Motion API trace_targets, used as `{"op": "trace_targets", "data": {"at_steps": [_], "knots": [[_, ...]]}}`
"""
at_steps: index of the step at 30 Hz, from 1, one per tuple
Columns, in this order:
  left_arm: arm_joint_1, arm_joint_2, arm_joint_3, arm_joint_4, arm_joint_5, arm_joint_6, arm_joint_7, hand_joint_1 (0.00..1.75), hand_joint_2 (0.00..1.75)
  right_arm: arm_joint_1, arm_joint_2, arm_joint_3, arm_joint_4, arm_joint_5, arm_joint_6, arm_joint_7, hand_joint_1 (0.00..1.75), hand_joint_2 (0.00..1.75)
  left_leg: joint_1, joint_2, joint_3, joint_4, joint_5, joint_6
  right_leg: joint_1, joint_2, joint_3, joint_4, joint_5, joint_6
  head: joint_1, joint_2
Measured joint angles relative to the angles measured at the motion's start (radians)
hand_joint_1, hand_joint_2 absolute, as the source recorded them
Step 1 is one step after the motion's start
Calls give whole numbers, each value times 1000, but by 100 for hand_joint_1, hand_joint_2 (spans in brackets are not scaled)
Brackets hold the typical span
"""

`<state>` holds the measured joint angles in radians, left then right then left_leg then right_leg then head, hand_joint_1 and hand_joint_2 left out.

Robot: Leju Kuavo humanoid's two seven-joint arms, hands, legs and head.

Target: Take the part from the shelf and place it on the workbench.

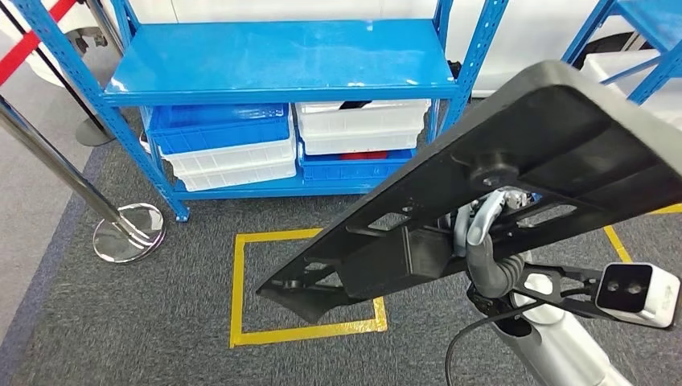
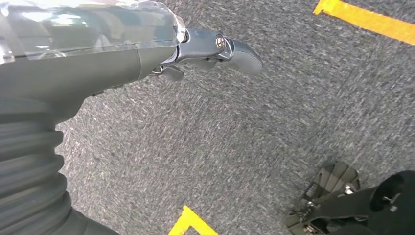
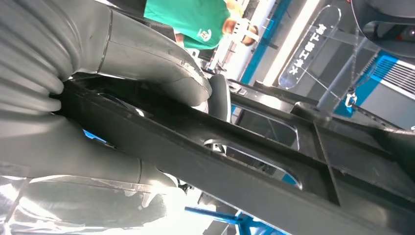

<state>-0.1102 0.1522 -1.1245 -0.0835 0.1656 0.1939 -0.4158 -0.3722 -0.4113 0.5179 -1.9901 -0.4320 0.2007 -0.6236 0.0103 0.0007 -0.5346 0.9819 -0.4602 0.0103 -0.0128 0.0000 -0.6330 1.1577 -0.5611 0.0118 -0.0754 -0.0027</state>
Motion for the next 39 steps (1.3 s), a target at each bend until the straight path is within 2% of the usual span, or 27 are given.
{"op": "trace_targets", "data": {"at_steps": [1, 2, 3, 4, 6, 7, 9, 12, 14, 16, 17, 18, 19, 20, 21, 23, 25, 27, 29, 31, 32, 33, 34, 35, 36, 38, 39], "knots": [[0, 0, 0, 0, 0, 0, 0, 0, 175, 2, -4, 0, 0, 0, 0, 0, 175, 175, -1, -1, -3, 2, 1, 3, 0, 0, -31, 70, -30, 2, 0, 0], [1, 0, 0, 0, 0, 0, 0, 0, 175, 4, -7, 0, 0, 0, 0, 0, 175, 175, -2, -2, -7, 5, 1, 4, -1, 0, -55, 126, -47, 3, 0, 0], [1, 0, 0, 0, 0, 0, 0, 0, 175, 7, -9, 0, 0, 0, 0, 0, 175, 175, -2, -3, -9, 9, 1, 4, -1, 0, -66, 151, -45, 4, 0, 0], [1, 0, 0, 0, 0, 0, 0, 0, 175, 8, -11, 0, 0, 0, 0, 0, 175, 175, -2, -6, -12, 13, 1, 4, -1, 0, -57, 136, -24, 4, 0, 0], [0, 0, 0, 0, 0, 0, 0, 0, 175, 9, -15, -1, 0, 0, 0, 0, 175, 175, -2, -12, -14, 22, -2, 0, -3, 4, 3, 14, 44, 2, 0, 0], [-1, 0, 0, 0, 0, 0, 0, 0, 175, 8, -16, -1, -1, 0, 0, 0, 175, 175, -4, -15, -18, 29, -4, -3, -3, 9, 32, -47, 67, 0, 0, 0], [-1, 0, 0, 0, 0, 0, 0, 0, 175, 9, -18, -2, -2, 0, 0, 0, 175, 175, -8, -21, -32, 40, -5, -11, -2, 16, 54, -105, 77, -6, 0, 0], [2, 0, 0, 0, 0, 0, 0, 0, 175, 10, -20, -2, -3, 0, 0, 0, 175, 175, -8, -24, -43, 46, -4, -26, -2, 11, 47, -110, 81, -20, 0, 0], [2, 0, 0, 0, 0, 0, 0, 0, 175, 9, -20, -2, -3, 0, 0, 0, 175, 175, -5, -20, -67, 100, -44, -36, -5, 0, 45, -115, 88, -32, 0, 0], [0, 0, 0, 0, 0, 0, 0, 0, 175, 11, -21, -2, -3, 0, 3, 0, 175, 175, -2, -14, -119, 227, -115, -45, -6, -14, 41, -117, 92, -39, 0, 0], [1, 0, 0, 0, 0, 0, 1, 0, 175, 13, -23, -2, -3, 0, 6, 0, 175, 175, -1, -13, -142, 288, -140, -48, -5, -21, 39, -116, 93, -40, 0, 0], [2, 0, 0, 0, 0, 0, 3, 0, 175, 17, -25, -3, -3, 0, 12, 0, 175, 175, 0, -11, -152, 319, -147, -49, -4, -29, 38, -116, 94, -41, 0, 0], [4, 0, 0, 0, 0, 1, 6, 0, 175, 23, -26, -6, -3, 1, 23, 0, 175, 175, 0, -9, -142, 312, -135, -48, -3, -37, 37, -115, 94, -41, 0, 0], [5, 0, 0, 0, 0, 4, 12, 0, 175, 30, -27, -10, -3, 7, 37, 0, 175, 175, 0, -3, -113, 265, -108, -46, -2, -46, 37, -114, 94, -41, 0, 0], [5, 0, 0, 0, 0, 8, 18, 0, 175, 37, -28, -15, -3, 17, 55, 0, 175, 175, -1, 11, -72, 194, -75, -40, -1, -55, 38, -114, 95, -40, 0, 0], [3, 2, 0, 0, 0, 18, 28, 0, 175, 50, -24, -22, -3, 49, 89, 0, 175, 175, -10, 43, -7, 68, -36, -29, 3, -72, 38, -113, 96, -35, 0, 0], [2, 7, 0, 1, 0, 29, 35, 0, 175, 69, -15, -24, -4, 86, 116, 0, 175, 175, -18, 49, 4, 31, -31, -20, 6, -89, 36, -114, 101, -26, 0, 0], [9, 15, 0, 4, 0, 43, 50, 0, 175, 95, 3, -30, -9, 121, 157, 0, 175, 175, -16, 32, -1, 22, -19, -10, 5, -98, 37, -115, 101, -17, 0, 0], [14, 25, 1, 7, 0, 53, 73, 0, 175, 110, 31, -35, -12, 155, 218, 0, 175, 175, -10, 17, -4, 10, -3, 1, 2, -63, 22, -79, 66, -9, 0, 0], [12, 33, 0, 8, 1, 51, 95, 0, 175, 114, 76, -23, 4, 201, 268, 0, 175, 175, -8, 1, -11, 6, 9, 8, -1, -18, -24, 33, -4, -6, 0, 0], [11, 36, -1, 8, 1, 48, 102, 0, 175, 117, 107, -10, 20, 225, 281, 0, 175, 175, -9, -7, -17, 7, 13, 8, -1, -9, -50, 98, -33, -5, 0, 0], [11, 37, -2, 8, 2, 45, 106, 0, 175, 120, 140, 7, 38, 247, 289, 0, 175, 175, -9, -18, -22, 9, 15, 7, -1, -6, -65, 141, -46, -4, 0, 0], [11, 38, -4, 8, 2, 44, 108, 0, 175, 124, 172, 26, 55, 263, 295, 0, 175, 175, -9, -29, -26, 11, 17, 6, -2, -4, -63, 149, -39, -4, 0, 0], [12, 38, -6, 8, 2, 44, 107, 0, 175, 127, 203, 44, 70, 274, 302, 0, 175, 175, -8, -42, -29, 16, 18, 4, -4, -2, -43, 118, -15, -4, 0, 0], [12, 37, -7, 8, 2, 45, 105, 0, 175, 129, 228, 59, 82, 280, 312, 0, 175, 175, -8, -55, -33, 22, 18, 1, -7, 8, -8, 55, 19, -4, 0, 0], [12, 35, -8, 8, 1, 45, 100, 0, 175, 130, 272, 82, 105, 285, 335, 0, 175, 175, -8, -80, -46, 38, 16, -8, -13, 54, 51, -60, 56, -8, 0, 0], [12, 34, -8, 8, 1, 45, 98, 0, 175, 130, 290, 91, 115, 287, 345, 0, 175, 175, -7, -91, -55, 44, 17, -15, -14, 73, 63, -89, 60, -10, 0, 0]]}}
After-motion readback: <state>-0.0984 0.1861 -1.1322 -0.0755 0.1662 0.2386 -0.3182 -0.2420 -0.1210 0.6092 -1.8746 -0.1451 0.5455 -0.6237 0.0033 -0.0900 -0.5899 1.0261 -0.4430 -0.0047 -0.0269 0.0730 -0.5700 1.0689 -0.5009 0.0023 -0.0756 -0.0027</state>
